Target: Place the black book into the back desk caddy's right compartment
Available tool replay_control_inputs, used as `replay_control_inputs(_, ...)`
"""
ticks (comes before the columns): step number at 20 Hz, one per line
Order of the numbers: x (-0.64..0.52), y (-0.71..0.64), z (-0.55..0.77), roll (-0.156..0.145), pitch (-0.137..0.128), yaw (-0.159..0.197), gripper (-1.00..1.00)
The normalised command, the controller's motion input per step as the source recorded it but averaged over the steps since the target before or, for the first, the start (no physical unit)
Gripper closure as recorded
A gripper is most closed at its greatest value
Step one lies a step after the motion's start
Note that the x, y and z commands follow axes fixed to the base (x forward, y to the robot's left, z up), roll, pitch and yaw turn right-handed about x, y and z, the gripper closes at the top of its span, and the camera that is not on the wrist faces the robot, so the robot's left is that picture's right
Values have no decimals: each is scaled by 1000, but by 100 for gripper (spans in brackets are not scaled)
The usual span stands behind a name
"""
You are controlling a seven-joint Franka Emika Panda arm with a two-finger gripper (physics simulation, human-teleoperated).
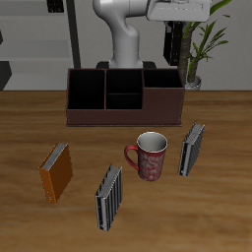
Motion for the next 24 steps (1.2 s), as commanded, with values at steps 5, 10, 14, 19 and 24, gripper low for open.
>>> replay_control_inputs(5, 20, -60, -7, -12, 2, -13, 100)
replay_control_inputs(10, 18, -40, -63, 0, 22, -25, 100)
replay_control_inputs(14, 9, -12, -121, 3, 24, -18, 100)
replay_control_inputs(19, 39, -2, -215, 12, 40, -19, 100)
replay_control_inputs(24, 75, -50, -194, -5, 30, -21, 100)
